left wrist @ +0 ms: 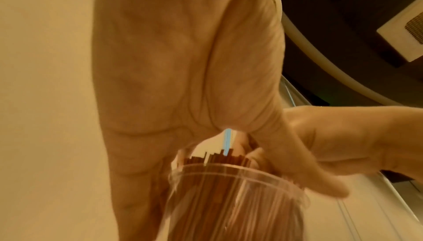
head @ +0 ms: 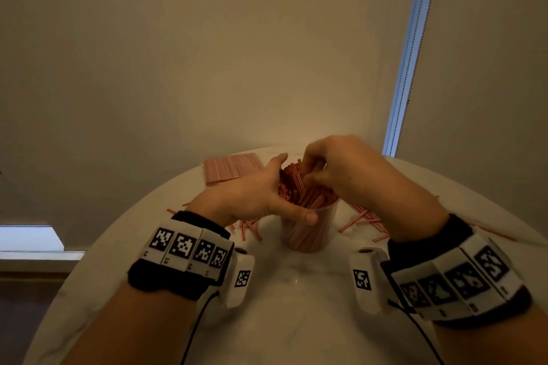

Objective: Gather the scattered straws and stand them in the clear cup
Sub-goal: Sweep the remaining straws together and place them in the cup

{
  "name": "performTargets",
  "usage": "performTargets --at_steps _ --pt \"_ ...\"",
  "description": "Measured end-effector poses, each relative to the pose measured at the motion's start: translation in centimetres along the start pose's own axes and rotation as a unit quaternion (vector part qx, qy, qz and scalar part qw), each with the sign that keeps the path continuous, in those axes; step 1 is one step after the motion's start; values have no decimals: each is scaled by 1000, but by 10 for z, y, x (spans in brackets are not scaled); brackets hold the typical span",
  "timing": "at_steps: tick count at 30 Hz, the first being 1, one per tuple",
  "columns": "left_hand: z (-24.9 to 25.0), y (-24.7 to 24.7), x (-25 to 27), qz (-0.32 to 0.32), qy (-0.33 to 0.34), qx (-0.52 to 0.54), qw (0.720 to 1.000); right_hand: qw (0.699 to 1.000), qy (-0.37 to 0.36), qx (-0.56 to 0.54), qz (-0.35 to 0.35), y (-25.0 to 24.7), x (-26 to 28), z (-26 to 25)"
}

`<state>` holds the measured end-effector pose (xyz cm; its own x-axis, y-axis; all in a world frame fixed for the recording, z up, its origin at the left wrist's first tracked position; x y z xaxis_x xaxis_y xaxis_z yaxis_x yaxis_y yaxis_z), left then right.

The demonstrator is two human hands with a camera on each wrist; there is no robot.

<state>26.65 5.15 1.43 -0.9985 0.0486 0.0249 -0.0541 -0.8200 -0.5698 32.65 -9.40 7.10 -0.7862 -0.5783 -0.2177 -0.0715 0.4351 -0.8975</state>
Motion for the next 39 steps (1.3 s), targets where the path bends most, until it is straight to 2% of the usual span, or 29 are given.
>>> performTargets --at_steps 2,5,8,10,12,14,17,20,24,27,29,33,39 --pt "2 -4 4 11 11 16 1000 1000 -8 15 -22 4 1 2" --pt "1 -26 13 68 10 15 998 998 -26 -59 -3 -5 2 9" --pt "-16 -56 19 155 -39 23 987 990 -19 -135 25 -18 1 22" --pt "-31 -70 20 183 -88 -25 979 990 10 -139 14 -21 -3 39" --pt "-41 -75 14 156 -132 -108 973 990 67 -123 -25 -20 -6 61" --pt "-48 -73 3 93 -161 -233 955 984 130 -102 -62 -17 -9 86" --pt "-61 -68 -19 30 -209 -393 895 974 211 -14 -87 -12 -13 123" --pt "-71 -61 -42 29 -206 -426 880 952 276 62 -115 -7 -15 161" --pt "-70 -46 -61 17 -166 -471 866 893 405 119 -160 -8 -11 223" --pt "-73 -42 -66 14 -169 -481 860 864 452 126 -184 -5 -12 254" --pt "-76 -43 -66 12 -177 -468 866 861 447 121 -212 1 -16 253" --pt "-71 -38 -64 -12 -182 -454 872 865 396 127 -281 19 -25 211" --pt "-51 -22 -47 -25 -168 -489 855 877 334 172 -298 43 -27 150"
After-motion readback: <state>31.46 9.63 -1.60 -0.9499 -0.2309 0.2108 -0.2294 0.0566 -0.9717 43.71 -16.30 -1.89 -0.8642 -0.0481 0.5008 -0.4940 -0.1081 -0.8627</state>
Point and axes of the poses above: each hand's wrist, its own x-axis away from the middle knuckle, its own y-axis out of the palm, z = x × y, the point moved 4 cm from there along -x, towards the middle knuckle, and after that the axes turned 8 degrees about y, right-handed, at the moved point
